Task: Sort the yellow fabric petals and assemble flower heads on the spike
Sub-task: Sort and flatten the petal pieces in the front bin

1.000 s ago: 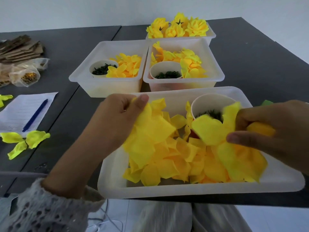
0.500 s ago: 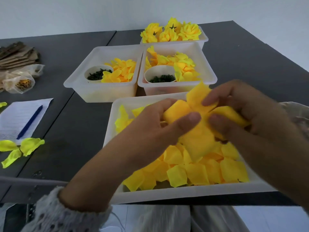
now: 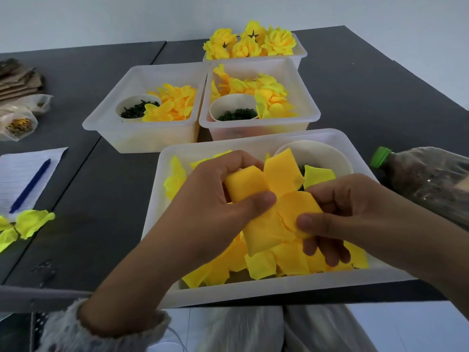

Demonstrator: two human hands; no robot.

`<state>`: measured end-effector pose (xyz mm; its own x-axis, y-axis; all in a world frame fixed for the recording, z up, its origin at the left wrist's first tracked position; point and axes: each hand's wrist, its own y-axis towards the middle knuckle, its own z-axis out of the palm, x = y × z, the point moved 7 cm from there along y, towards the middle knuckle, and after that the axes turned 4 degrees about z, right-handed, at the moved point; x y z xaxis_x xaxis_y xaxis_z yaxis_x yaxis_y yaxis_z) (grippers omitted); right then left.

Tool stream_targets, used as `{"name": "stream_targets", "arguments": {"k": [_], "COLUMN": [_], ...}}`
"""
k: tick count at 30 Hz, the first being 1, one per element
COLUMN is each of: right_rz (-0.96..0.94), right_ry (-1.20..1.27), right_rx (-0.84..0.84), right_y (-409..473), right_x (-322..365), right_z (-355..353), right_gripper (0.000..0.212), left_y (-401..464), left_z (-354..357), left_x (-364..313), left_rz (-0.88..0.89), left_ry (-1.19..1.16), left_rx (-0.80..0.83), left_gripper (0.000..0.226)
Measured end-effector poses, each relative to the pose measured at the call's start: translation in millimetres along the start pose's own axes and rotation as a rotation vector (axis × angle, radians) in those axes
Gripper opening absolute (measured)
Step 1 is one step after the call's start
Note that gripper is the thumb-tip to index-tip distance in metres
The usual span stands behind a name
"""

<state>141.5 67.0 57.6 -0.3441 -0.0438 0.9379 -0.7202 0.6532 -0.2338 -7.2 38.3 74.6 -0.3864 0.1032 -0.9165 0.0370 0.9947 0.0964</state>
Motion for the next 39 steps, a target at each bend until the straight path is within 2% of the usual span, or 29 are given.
{"name": "stream_targets", "arguments": {"k": [4,7,11,14,16,18,20,23,27,31,33,36,39], "right_rz": [-0.092,-0.162,-0.150,-0.113,-0.084,-0.089,-0.125,-0.158,-0.201,-0.143,-0.106,-0.061,-0.005], "right_ry": [0.017,0.109,0.185,0.255,0.224,0.166,0.135,0.112,0.128,0.059,0.039,0.020,0.062], "right_rx": [-0.021,-0.022,-0.183,-0.261,-0.345,-0.424,-0.476,-0.499,-0.413,-0.445,-0.529,-0.579,-0.460], "right_y": [-1.6,-1.5,-0.8,-0.6,-1.0,-1.8,-2.6,-2.9,-1.1,-7.3,-16.4,-25.0,-20.8], "right_x": [2.3,5.2,4.1,3.5,0.3,-1.9,0.7,6.7,11.9,-3.7,-15.0,-24.3,-32.1], "right_z": [3.4,12.6,6.6,-1.1,-5.9,-9.9,-11.7,-10.4,-3.0,-17.9,-32.9,-47.6,-47.1], "right_gripper": [0.027,0.018,0.028,0.035,0.048,0.067,0.071,0.065,0.056,0.070,0.065,0.061,0.062], "left_y": [0.3,-0.7,-1.6,-5.0,-11.1,-16.4,-16.3,-14.6,-14.0,-2.6,-1.6,-2.9,-4.1], "left_z": [0.9,3.1,1.2,-2.1,-2.4,-0.1,2.2,6.1,-0.8,-33.3,-55.8,-72.7,-71.7], "left_x": [-0.5,-3.1,-6.8,-10.0,-25.9,-45.1,-50.7,-46.0,-34.0,7.0,23.9,34.4,37.3], "left_rz": [-0.017,-0.022,-0.011,0.028,0.173,0.327,0.354,0.313,0.238,-0.021,-0.076,-0.087,-0.093], "left_ry": [-0.096,-0.112,-0.088,0.063,0.264,0.446,0.512,0.481,0.336,-0.336,-0.475,-0.260,0.046], "left_rx": [0.047,0.058,0.001,-0.109,-0.208,-0.255,-0.217,-0.146,-0.190,-0.275,-0.371,-0.375,-0.333], "left_gripper": [0.028,0.029,0.033,0.046,0.053,0.037,0.021,0.014,0.011,0.012,0.014,0.016,0.014]}}
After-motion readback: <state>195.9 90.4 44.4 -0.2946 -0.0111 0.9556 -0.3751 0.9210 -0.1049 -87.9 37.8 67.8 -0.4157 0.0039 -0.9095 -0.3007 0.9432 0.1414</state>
